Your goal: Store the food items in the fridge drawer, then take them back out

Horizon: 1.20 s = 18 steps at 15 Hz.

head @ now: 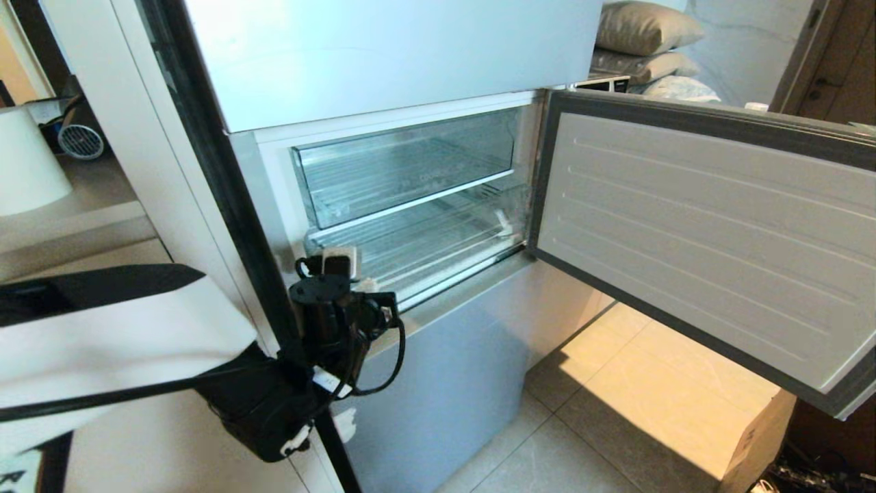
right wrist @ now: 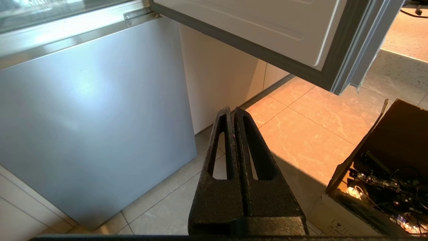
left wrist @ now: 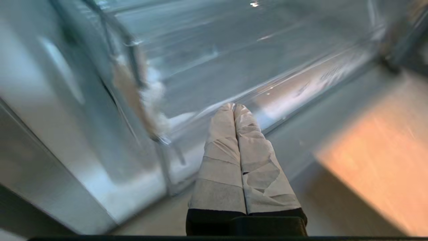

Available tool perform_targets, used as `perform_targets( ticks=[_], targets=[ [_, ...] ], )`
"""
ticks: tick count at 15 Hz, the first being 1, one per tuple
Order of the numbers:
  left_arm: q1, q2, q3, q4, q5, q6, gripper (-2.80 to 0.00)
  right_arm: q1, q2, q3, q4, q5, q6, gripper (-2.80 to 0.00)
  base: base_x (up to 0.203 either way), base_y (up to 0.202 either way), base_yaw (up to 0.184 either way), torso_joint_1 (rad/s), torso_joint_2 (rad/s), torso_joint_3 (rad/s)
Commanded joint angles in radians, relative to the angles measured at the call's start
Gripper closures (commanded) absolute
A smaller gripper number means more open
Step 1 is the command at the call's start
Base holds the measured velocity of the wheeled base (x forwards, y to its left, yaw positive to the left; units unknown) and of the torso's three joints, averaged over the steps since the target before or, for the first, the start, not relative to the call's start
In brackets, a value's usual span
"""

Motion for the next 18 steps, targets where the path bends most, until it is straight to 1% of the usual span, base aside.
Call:
perform_targets(
  ticks=[1,3,4,6,9,11,13,15,16,18],
  targets=[
    [0.011,0.052,-0.057,-0.026,0.020,0.006,0.00,0.000,0.002,0.000,0.000,0.000,0.000,0.00,0.000,0.000,0.000,0.000,0.00,0.000],
    [0.045,0.080,-0.099,-0.028,0.030,0.016,0.00,0.000,0.002,0.000,0.000,0.000,0.000,0.00,0.000,0.000,0.000,0.000,0.00,0.000],
    [0.044,0.070,-0.093,-0.032,0.042,0.017,0.00,0.000,0.002,0.000,0.000,0.000,0.000,0.00,0.000,0.000,0.000,0.000,0.00,0.000],
    [0.017,0.006,-0.053,-0.054,0.048,0.017,0.00,0.000,0.002,0.000,0.000,0.000,0.000,0.00,0.000,0.000,0.000,0.000,0.00,0.000],
    [-0.052,-0.202,0.024,-0.069,0.042,0.033,0.00,0.000,0.002,0.000,0.000,0.000,0.000,0.00,0.000,0.000,0.000,0.000,0.00,0.000],
    [-0.090,-0.368,0.090,-0.070,0.014,0.053,0.00,0.000,0.002,0.000,0.000,0.000,0.000,0.00,0.000,0.000,0.000,0.000,0.00,0.000],
    [-0.107,-0.545,0.147,-0.053,-0.017,0.075,0.00,0.000,0.002,0.000,0.000,0.000,0.000,0.00,0.000,0.000,0.000,0.000,0.00,0.000],
    [-0.113,-0.748,0.187,0.028,-0.032,0.103,0.00,0.000,0.002,0.000,0.000,0.000,0.000,0.00,0.000,0.000,0.000,0.000,0.00,0.000],
    [-0.115,-0.861,0.195,0.111,-0.037,0.113,0.00,0.000,0.002,0.000,0.000,0.000,-0.001,0.00,0.000,0.000,0.000,0.000,0.00,0.000],
    [-0.111,-1.100,0.198,0.354,-0.042,0.126,0.00,0.000,0.002,0.000,-0.001,0.000,-0.001,0.00,0.000,0.000,0.000,0.000,0.00,0.000]
  ],
)
